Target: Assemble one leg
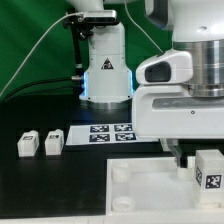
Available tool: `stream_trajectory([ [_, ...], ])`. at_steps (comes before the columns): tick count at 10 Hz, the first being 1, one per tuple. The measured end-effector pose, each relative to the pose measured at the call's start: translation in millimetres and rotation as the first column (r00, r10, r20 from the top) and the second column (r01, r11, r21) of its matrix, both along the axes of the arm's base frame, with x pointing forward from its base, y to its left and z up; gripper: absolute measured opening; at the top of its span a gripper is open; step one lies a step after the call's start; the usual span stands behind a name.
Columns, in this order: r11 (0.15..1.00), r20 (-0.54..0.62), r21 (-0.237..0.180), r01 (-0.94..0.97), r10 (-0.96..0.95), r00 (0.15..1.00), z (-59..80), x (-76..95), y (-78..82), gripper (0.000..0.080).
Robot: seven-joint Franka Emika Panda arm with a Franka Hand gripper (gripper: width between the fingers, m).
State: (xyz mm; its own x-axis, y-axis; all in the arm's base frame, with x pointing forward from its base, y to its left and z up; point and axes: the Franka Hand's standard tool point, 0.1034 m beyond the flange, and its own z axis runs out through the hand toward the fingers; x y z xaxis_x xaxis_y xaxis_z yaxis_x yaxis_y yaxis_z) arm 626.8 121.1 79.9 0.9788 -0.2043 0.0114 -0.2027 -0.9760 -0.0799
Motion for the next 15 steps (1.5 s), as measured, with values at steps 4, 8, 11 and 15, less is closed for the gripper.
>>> stream_trajectory([
  [4,0.991,-0.013,0.006,0.136,-0.136,0.991,-0.7,-0.6,-0.3,0.0304],
  [8,0.770,-0.086,0.056,0.636,-0.631,0.771,-3.0,0.9,-9.9,0.0302],
  [11,0.384,-0.185,0.036,0.923,-0.905,0.384,-4.2,-0.8,-5.6,0.0300],
  [15,0.510,-0.166,0.050,0.859,-0.844,0.510,-5.1,-2.4,-5.0,0.0559],
])
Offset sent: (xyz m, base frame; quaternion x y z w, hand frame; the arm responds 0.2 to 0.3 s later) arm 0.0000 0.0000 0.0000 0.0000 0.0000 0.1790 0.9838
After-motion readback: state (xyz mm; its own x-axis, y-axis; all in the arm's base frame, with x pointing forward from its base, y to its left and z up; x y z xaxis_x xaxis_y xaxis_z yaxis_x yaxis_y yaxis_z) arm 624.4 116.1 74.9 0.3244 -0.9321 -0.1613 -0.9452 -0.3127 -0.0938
